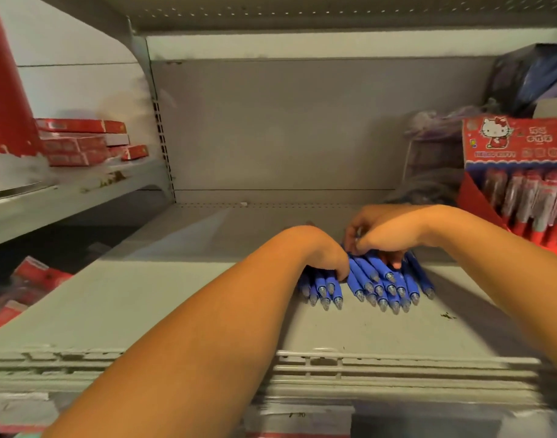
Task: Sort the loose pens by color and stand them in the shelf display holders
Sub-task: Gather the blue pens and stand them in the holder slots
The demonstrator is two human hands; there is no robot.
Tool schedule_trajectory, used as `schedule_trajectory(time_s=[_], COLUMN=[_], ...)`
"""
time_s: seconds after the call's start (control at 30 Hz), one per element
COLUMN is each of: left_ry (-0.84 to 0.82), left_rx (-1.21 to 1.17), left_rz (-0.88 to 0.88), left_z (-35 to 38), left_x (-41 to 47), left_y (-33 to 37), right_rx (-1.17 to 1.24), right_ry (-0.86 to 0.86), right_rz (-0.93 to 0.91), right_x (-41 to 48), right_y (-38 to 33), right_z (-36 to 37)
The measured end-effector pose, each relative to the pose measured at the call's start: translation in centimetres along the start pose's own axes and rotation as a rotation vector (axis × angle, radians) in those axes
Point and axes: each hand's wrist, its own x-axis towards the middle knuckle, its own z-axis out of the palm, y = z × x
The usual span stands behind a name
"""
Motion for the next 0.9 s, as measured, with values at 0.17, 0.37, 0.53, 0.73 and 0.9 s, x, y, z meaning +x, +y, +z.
schedule_trajectory(time_s=[0.17,0.37,0.53,0.73,0.9], left_ry=[-0.010,0.202,0.115,0.220,0.259], left_rx=[0.050,0.337,0.269,-0.090,-0.109], left_rz=[-0.033,-0.043,-0.109,-0.136,-0.104], left_z=[-0.1,-0.3,-0.4,-0.6,0.2], left_x=[0.0,-0.5,-0.7,-0.9,-0.8], left_y=[0.1,0.2,0.1,-0.5,0.4], right_rx=[0.008,0.059,-0.001,-0.012,0.048], right_ry=[0.018,0.013,0.036,0.023,0.142], right_rz=[-0.017,-0.037,-0.076,-0.088,-0.035], right_x=[0.1,-0.4,-0.9,-1.0,-1.2], right_y=[0.6,0.7,0.1,-0.3,0.8], right_z=[0.3,0.3,0.6,0.8,-0.3])
